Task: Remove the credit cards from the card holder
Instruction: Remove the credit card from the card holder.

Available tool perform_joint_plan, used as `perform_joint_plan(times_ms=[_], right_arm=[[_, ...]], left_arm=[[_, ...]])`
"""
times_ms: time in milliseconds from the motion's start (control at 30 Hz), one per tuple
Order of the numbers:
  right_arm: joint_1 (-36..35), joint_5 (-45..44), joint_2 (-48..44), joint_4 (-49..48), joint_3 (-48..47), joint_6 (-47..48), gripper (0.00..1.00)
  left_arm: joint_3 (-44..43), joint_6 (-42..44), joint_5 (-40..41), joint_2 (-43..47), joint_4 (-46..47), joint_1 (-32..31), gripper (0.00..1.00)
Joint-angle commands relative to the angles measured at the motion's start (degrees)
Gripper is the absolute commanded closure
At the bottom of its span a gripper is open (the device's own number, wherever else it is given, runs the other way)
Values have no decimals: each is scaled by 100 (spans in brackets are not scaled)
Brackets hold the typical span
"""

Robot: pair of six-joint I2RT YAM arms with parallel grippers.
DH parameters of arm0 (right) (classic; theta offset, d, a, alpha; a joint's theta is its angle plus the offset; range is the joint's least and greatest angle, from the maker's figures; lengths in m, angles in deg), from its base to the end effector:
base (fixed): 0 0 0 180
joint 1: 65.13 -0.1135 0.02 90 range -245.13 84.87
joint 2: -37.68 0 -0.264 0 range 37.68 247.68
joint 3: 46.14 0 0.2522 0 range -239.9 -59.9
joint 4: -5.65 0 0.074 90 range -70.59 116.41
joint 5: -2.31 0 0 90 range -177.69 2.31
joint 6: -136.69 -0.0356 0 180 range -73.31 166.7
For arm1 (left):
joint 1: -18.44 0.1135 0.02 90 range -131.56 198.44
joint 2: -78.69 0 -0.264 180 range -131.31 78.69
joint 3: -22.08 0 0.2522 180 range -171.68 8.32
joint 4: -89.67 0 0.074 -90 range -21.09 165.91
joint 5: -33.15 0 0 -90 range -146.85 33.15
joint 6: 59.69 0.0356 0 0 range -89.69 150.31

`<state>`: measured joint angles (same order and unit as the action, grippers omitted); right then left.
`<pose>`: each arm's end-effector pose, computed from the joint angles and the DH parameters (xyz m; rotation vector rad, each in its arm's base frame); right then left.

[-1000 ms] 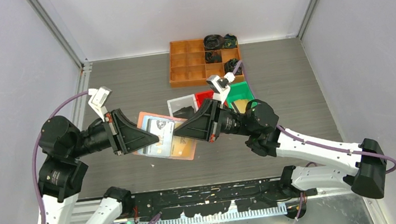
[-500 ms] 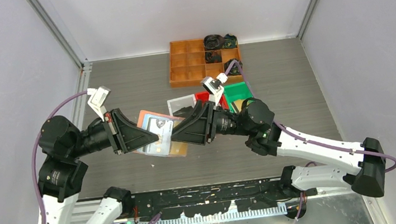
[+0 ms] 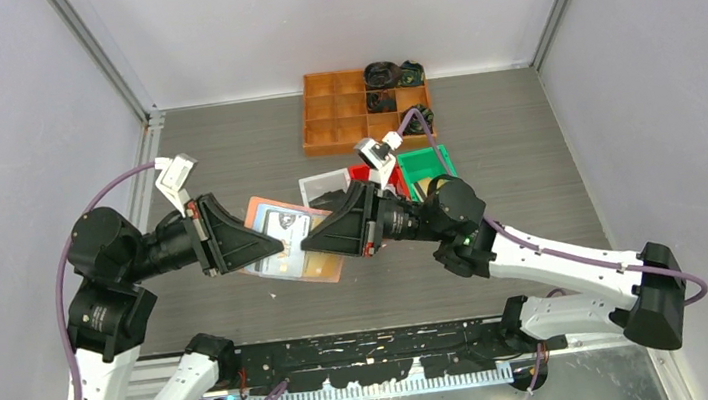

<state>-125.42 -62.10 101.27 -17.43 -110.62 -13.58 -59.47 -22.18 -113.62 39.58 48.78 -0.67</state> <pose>0.1114 0.2262 0.3970 -0.4930 1.4099 2.0432 0.0798 -0.0592 0.4528 0.3950 1.8043 -1.6783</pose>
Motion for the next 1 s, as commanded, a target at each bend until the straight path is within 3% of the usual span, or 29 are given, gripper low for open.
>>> perform_joint_plan(times_ms=[0, 200, 300, 467, 567, 733, 867, 967], right_arm=[[-26, 67, -306, -592, 166, -59, 79], [-28, 77, -268, -680, 119, -110, 80], [-30, 81, -179, -530, -19, -104, 72], [-34, 92, -45, -517, -113, -99, 71], [-42, 103, -7, -557, -160, -94, 77], [-37, 82, -106, -714, -4, -68, 98], [-43, 26, -254, -928, 246, -75, 99], [-41, 36, -264, -1125, 358, -144, 99]], left_arm=[[-274, 7, -132, 26, 325, -16, 85], [-278, 20, -104, 0, 333, -18, 84], [-279, 28, -102, 2, 325, -19, 83], [-285, 108, -67, 19, 248, -18, 83], [-297, 218, -7, 16, 134, -15, 83], [-307, 343, 31, 17, 28, -15, 83], [-371, 333, 68, 8, 19, -16, 82], [-397, 163, 70, -34, 257, -16, 72]])
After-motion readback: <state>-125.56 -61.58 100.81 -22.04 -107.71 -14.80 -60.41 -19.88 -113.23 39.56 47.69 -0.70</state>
